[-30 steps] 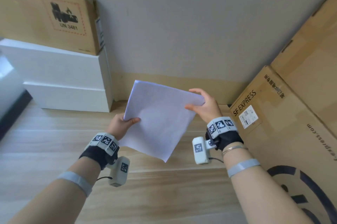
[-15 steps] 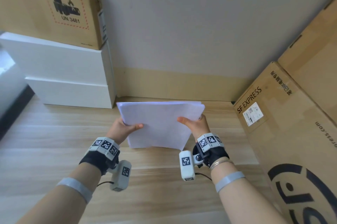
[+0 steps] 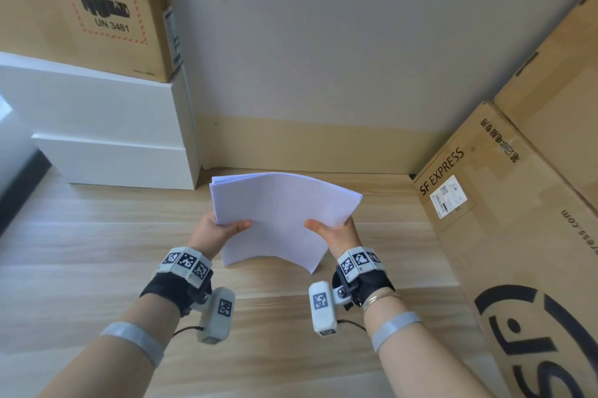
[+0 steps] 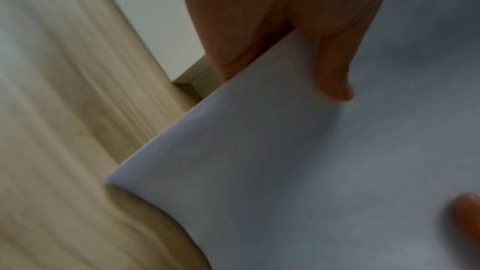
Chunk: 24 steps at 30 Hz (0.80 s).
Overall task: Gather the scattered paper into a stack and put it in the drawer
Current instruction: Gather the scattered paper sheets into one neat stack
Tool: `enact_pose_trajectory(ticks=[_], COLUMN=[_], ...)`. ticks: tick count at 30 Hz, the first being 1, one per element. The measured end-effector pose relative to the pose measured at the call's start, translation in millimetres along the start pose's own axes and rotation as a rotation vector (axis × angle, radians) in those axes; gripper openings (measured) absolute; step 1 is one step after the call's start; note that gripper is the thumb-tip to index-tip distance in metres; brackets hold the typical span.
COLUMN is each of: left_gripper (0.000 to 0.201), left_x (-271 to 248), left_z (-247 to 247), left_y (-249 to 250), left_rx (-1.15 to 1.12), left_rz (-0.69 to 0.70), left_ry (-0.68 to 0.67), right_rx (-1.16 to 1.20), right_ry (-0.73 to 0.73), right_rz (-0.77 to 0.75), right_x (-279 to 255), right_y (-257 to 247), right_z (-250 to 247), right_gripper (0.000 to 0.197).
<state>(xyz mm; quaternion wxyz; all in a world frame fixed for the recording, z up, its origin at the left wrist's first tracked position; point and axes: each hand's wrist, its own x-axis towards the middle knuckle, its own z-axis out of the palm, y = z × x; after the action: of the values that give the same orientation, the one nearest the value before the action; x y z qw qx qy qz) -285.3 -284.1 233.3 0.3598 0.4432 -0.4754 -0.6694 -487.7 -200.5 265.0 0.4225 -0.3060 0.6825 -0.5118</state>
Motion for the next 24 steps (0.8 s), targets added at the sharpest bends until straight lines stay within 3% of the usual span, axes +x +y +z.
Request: enact_pose_trajectory(ticks=[6,13,17,19,21,24], left_gripper=[0.028,0.057,0.031,0.029,0.031,0.03], left_x=[-1,-2,1,2,0,-5], left_z=[1,11,14,15,12,5], left_y=[10,60,73,74,70,55], left_rx=[0.017,-0.079,-0.039,0.002,0.007,-0.016], left_rz=[0.081,0.305,0.306,0.33,0.363,0.401], left_ry=[0.082,0.163,0.256,0.267,0.23,0.063], right_rx=[-0.036,-0.058,-0.077,-0.077,-0.072,-0.059], right_ry=[-0.004,-0.009,-0.01,-0.001,0.001,0.017], right_rz=[0.009,0.008,0.032,0.044,0.047,0.042], right_x=[1,3,4,4,4,1], right_y=[6,4,6,6,7,6], right_z=[-1,2,5,7,7,7], right_gripper=[0.03,0.029,0.027,0.026,0.026,0.026])
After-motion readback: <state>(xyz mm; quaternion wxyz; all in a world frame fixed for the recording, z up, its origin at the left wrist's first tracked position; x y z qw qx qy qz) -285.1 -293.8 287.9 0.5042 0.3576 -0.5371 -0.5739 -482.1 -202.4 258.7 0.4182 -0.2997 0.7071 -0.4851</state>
